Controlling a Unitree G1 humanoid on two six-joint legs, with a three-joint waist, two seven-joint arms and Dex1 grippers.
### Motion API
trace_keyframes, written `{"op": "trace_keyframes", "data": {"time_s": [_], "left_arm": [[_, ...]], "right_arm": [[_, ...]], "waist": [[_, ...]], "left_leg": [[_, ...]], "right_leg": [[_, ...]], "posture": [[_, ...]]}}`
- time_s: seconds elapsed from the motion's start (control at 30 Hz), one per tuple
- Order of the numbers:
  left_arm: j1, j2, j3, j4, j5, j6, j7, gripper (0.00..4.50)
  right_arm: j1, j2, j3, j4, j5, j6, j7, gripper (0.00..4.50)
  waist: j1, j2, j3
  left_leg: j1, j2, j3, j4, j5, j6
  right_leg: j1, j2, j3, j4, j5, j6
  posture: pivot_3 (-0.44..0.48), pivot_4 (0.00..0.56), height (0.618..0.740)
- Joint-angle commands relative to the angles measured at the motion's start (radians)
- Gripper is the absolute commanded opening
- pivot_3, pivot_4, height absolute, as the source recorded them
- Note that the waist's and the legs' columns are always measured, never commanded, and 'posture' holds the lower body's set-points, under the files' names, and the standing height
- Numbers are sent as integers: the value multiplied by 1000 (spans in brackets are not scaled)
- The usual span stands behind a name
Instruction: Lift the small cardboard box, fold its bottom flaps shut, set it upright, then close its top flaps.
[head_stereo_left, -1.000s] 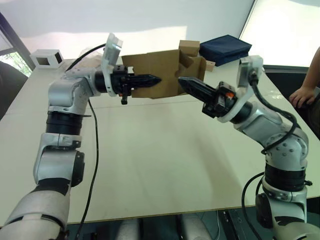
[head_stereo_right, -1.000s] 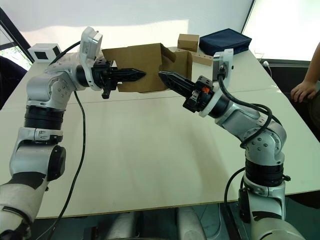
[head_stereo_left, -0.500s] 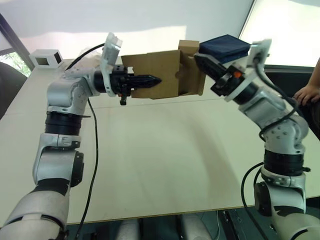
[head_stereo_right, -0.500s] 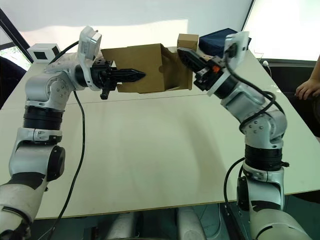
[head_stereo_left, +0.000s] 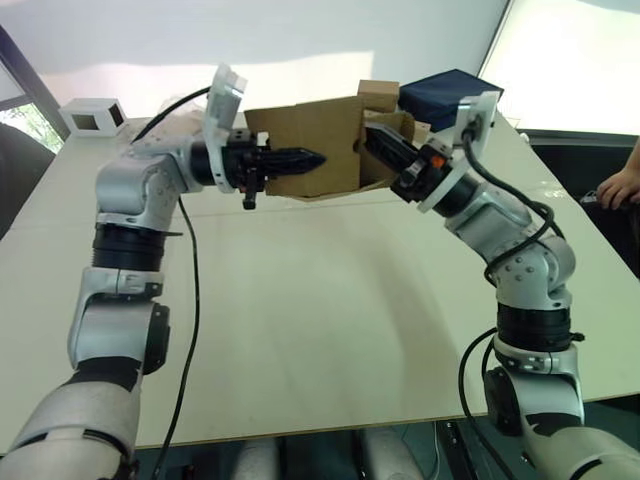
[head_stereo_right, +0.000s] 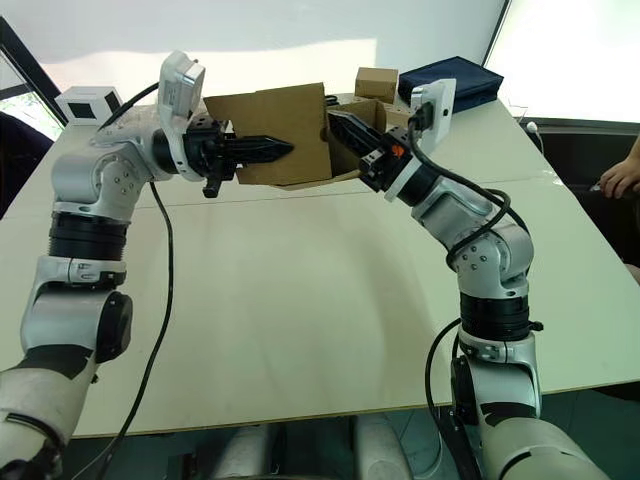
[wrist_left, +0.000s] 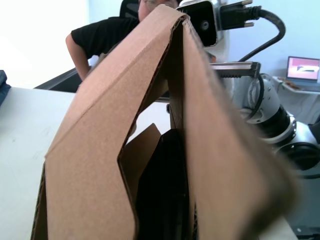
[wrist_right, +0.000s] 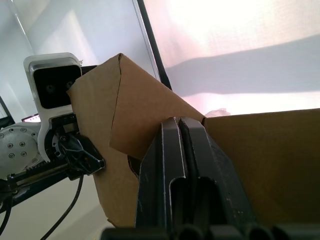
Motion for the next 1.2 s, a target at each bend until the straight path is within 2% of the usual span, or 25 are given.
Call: {"op": "trace_keyframes", "data": {"time_s": [0.03,0.43,0.57,0.77,1.2], "left_arm": [[-11,-12,24,-49,-52,29,1,0],[-1,-10,52,-55,-129,121,-12,0],[20,-19,24,-55,-92,95,17,0],[27,-27,-10,-33,-13,-3,47,0],[-29,-27,-16,65,35,-103,36,0]], "right_arm": [[-19,24,26,-55,-3,-6,9,33],[-29,62,39,-36,-92,-63,-6,33],[-37,86,37,-47,-128,-113,-16,33],[-15,84,45,-114,-90,-74,4,33],[92,-78,-41,-243,21,79,31,33]], "waist": [[0,0,0],[-1,0,0],[-1,0,0],[0,0,0],[1,0,0]], "left_leg": [[0,0,0,0,0,0],[0,0,0,0,0,0],[0,0,0,0,0,0],[0,0,0,0,0,0],[0,0,0,0,0,0]], "right_leg": [[0,0,0,0,0,0],[0,0,0,0,0,0],[0,0,0,0,0,0],[0,0,0,0,0,0],[0,0,0,0,0,0]], "posture": [[0,150,740],[0,150,740],[0,150,740],[0,150,740],[0,150,740]]}}
